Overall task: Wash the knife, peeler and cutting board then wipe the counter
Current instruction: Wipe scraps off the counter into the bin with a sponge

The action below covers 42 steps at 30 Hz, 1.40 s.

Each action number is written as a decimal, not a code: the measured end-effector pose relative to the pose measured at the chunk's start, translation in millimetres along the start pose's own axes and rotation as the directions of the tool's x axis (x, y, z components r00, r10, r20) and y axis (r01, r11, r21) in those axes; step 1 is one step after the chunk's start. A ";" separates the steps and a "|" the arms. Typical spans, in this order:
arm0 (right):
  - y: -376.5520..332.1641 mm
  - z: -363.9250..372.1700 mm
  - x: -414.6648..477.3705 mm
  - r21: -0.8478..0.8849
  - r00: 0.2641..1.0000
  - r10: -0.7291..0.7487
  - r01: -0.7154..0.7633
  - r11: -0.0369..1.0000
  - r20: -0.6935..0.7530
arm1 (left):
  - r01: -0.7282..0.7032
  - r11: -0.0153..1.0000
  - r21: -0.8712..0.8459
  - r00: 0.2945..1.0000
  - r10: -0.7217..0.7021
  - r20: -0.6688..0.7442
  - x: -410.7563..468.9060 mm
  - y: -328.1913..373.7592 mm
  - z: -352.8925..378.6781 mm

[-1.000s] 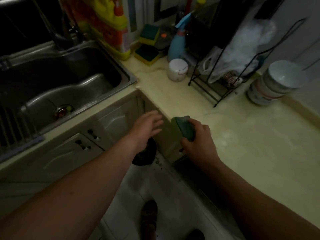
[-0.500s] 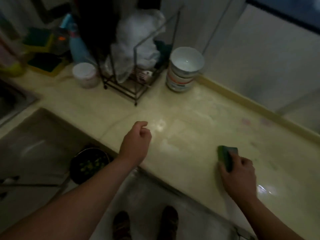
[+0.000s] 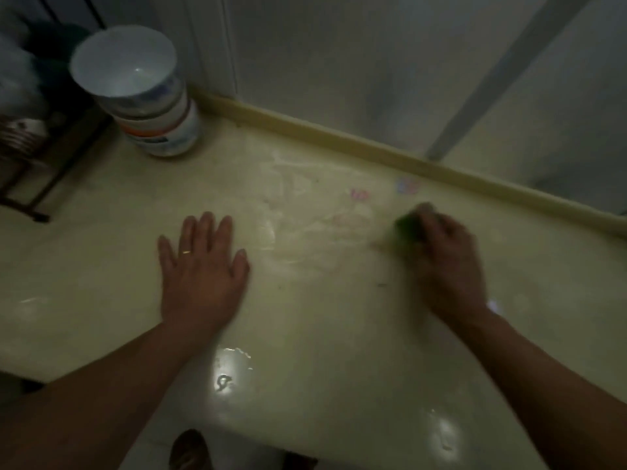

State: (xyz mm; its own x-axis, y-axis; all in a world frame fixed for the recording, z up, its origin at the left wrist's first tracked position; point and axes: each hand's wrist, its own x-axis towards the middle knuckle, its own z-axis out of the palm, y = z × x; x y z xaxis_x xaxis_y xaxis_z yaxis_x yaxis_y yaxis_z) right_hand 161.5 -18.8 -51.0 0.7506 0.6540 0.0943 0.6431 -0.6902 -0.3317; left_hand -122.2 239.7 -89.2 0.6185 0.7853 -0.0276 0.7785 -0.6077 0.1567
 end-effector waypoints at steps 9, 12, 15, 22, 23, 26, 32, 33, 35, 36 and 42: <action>17.9 22.3 12.7 -0.032 0.964 0.253 -0.256 0.966 -0.083 | 0.020 0.997 0.071 0.999 -0.022 0.030 1.3 9.1 -2.4; -61.1 57.3 19.0 -0.001 0.998 0.063 -0.063 0.998 -0.015 | 0.023 0.993 0.114 0.999 -0.027 0.033 -0.1 11.3 -2.6; -125.6 78.5 10.7 0.065 0.979 -0.187 0.182 0.981 0.080 | 0.022 0.994 0.109 0.999 -0.026 0.036 -2.8 13.2 -5.5; -119.2 62.4 49.8 0.105 0.998 -0.063 0.060 0.993 0.025 | -0.053 0.990 -0.132 0.997 0.059 0.046 4.5 -17.4 -18.3; -133.4 68.0 49.3 0.101 1.000 -0.030 0.030 0.994 0.000 | -0.057 0.988 -0.144 0.998 0.061 0.024 3.7 -32.2 -21.1; -224.8 95.7 28.3 0.234 0.994 -0.102 0.093 0.968 0.027 | -0.010 0.996 -0.086 1.000 0.008 -0.025 -0.3 -88.8 -25.8; -293.7 112.8 -4.5 0.253 0.861 -0.490 0.448 0.858 0.138 | 0.018 0.999 -0.043 0.999 -0.020 -0.045 -17.1 -172.1 -32.9; -277.0 106.4 10.9 0.226 0.907 -0.404 0.372 0.901 0.117 | 0.004 0.999 -0.049 0.998 -0.007 -0.058 -20.9 -178.7 -34.0; -244.3 93.6 47.2 0.143 0.990 -0.134 0.126 0.982 0.045 | -0.014 0.998 -0.057 0.996 0.009 -0.089 -23.2 -184.6 -32.8; -237.5 93.6 59.1 0.091 0.999 -0.029 0.028 0.995 0.018 | -0.017 0.998 -0.065 0.995 0.010 -0.095 -22.8 -184.5 -31.4; -347.2 152.6 -4.1 0.113 0.922 -0.360 0.347 0.931 0.141 | -0.023 0.996 -0.088 0.995 0.014 -0.101 -21.7 -183.8 -33.3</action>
State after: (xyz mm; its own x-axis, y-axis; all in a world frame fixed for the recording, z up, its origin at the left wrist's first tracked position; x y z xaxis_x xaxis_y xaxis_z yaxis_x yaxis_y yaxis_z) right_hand -88.0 265.5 -79.4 0.4391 0.8953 0.0746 0.8420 -0.3811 -0.3819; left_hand -282.3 338.3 -84.5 0.6156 0.7845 0.0749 0.7516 -0.6131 0.2435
